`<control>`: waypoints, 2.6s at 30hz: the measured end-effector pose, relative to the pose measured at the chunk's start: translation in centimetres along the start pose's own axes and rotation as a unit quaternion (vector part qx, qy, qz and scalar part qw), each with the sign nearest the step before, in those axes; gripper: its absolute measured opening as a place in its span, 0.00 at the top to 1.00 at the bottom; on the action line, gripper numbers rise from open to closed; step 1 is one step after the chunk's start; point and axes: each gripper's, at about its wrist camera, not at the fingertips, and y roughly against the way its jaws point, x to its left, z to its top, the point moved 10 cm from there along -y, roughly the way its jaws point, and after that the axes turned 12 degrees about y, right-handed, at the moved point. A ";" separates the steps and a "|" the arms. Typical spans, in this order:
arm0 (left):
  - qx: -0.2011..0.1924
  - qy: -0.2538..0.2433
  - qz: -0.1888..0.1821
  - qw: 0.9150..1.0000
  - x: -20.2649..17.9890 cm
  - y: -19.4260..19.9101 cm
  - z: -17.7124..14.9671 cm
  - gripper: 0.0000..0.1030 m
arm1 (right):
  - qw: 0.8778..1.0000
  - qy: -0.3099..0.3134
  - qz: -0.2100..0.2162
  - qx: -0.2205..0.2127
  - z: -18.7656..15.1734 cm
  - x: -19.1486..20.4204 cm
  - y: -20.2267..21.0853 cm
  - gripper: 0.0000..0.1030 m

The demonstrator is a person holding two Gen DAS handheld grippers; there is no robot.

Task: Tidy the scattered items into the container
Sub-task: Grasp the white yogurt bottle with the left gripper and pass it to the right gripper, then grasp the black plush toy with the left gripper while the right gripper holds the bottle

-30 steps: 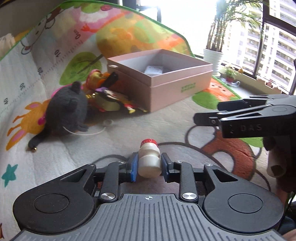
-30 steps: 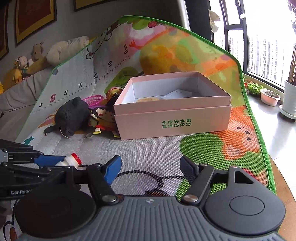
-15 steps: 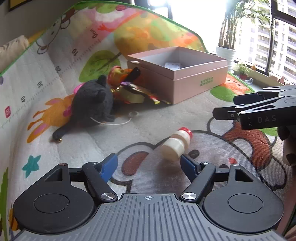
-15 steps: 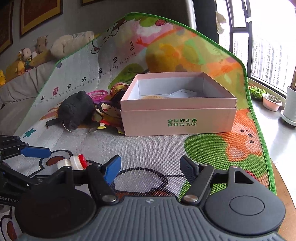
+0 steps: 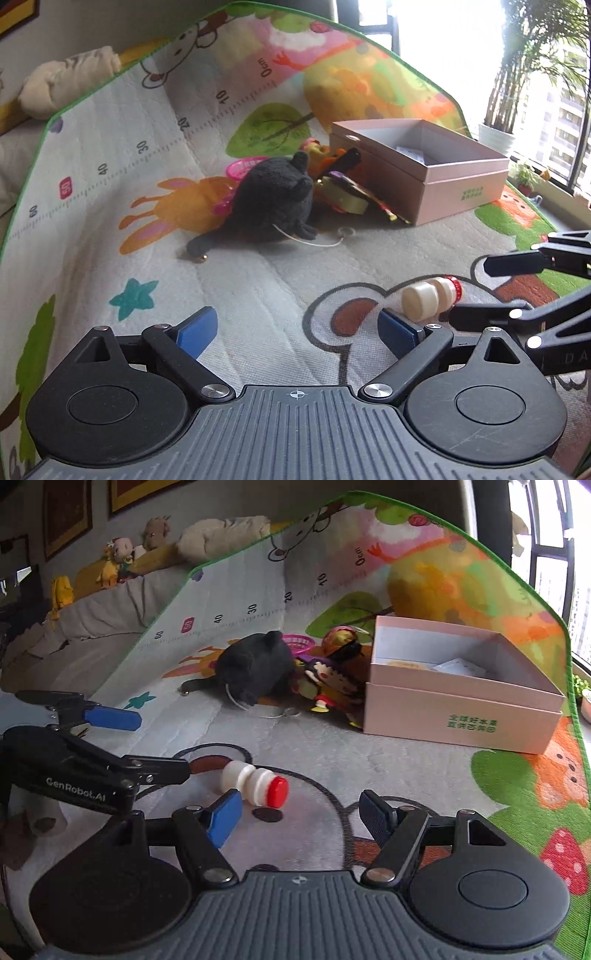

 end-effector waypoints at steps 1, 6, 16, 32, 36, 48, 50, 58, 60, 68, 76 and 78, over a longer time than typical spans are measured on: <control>-0.002 0.007 0.003 1.000 0.4 0.1 0.2 0.05 | 1.000 0.001 0.005 0.001 0.4 0.6 -0.3 0.31; -0.009 0.029 0.019 0.999 2.2 0.2 1.0 0.05 | 1.000 0.009 -0.004 0.028 0.9 1.9 -2.6 0.48; -0.043 -0.004 0.014 0.999 -0.7 -3.2 4.7 0.04 | 0.996 -0.041 -0.074 0.010 -0.7 -5.1 0.4 0.54; -0.047 -0.061 0.090 0.993 -1.7 -10.1 7.8 0.28 | 0.987 -0.072 -0.141 -0.005 -3.8 -11.0 1.8 0.54; -0.042 -0.063 0.093 0.993 -1.8 -9.0 7.3 0.31 | 0.988 -0.076 -0.133 -0.004 -3.9 -11.0 1.7 0.54; 0.007 -0.094 -0.040 0.995 -8.5 -0.5 0.4 0.31 | 0.988 -0.090 -0.124 -0.008 -4.1 -11.2 1.8 0.54; 0.022 -0.096 -0.058 0.993 -9.5 0.0 -1.0 0.30 | 0.988 -0.091 -0.125 -0.009 -4.1 -11.2 1.8 0.54; 0.022 -0.100 -0.090 0.991 -11.1 1.5 -2.4 0.24 | 0.988 -0.090 -0.126 -0.006 -4.2 -11.2 1.8 0.54; 0.024 -0.099 -0.093 0.990 -11.1 1.4 -2.5 0.18 | 0.988 -0.089 -0.127 -0.004 -4.2 -11.1 1.8 0.54; 0.026 -0.106 -0.095 0.989 -11.4 0.9 -2.9 0.09 | 0.990 -0.076 -0.119 0.017 -5.0 -10.0 2.1 0.54; 0.013 -0.081 -0.052 0.995 -8.0 0.9 -2.1 0.04 | 0.993 -0.059 -0.100 0.018 -6.1 -8.1 4.0 0.54; 0.010 -0.079 -0.045 0.996 -7.4 1.0 -2.0 0.04 | 0.993 -0.054 -0.102 0.017 -6.2 -7.8 4.3 0.54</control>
